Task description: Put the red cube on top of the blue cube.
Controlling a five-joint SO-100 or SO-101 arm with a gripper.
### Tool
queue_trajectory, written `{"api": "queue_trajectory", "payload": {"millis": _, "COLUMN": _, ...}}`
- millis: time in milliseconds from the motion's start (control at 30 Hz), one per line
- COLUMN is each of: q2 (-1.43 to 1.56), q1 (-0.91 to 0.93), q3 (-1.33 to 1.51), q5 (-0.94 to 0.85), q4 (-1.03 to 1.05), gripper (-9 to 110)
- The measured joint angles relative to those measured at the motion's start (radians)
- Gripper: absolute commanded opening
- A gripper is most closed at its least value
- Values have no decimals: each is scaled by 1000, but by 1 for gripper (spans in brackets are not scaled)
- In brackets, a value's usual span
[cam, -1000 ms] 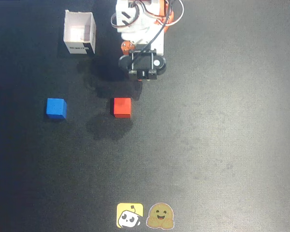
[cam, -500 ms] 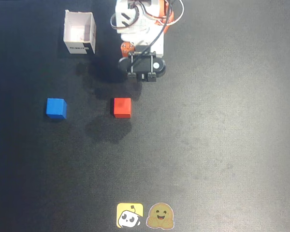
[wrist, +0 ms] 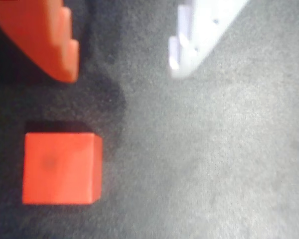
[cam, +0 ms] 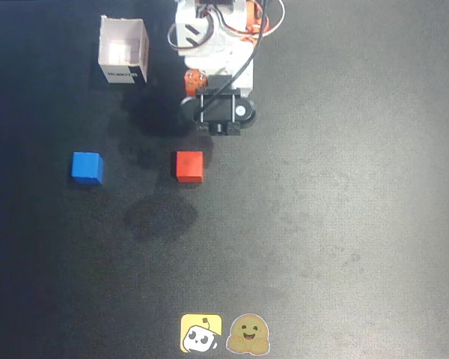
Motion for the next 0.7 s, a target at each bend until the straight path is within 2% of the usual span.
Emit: {"api": "queue_trajectory", "payload": {"millis": 700, "q2": -301, "q1": 0, "q3": -247, "q5": 0, "q4": -14, "gripper": 15}}
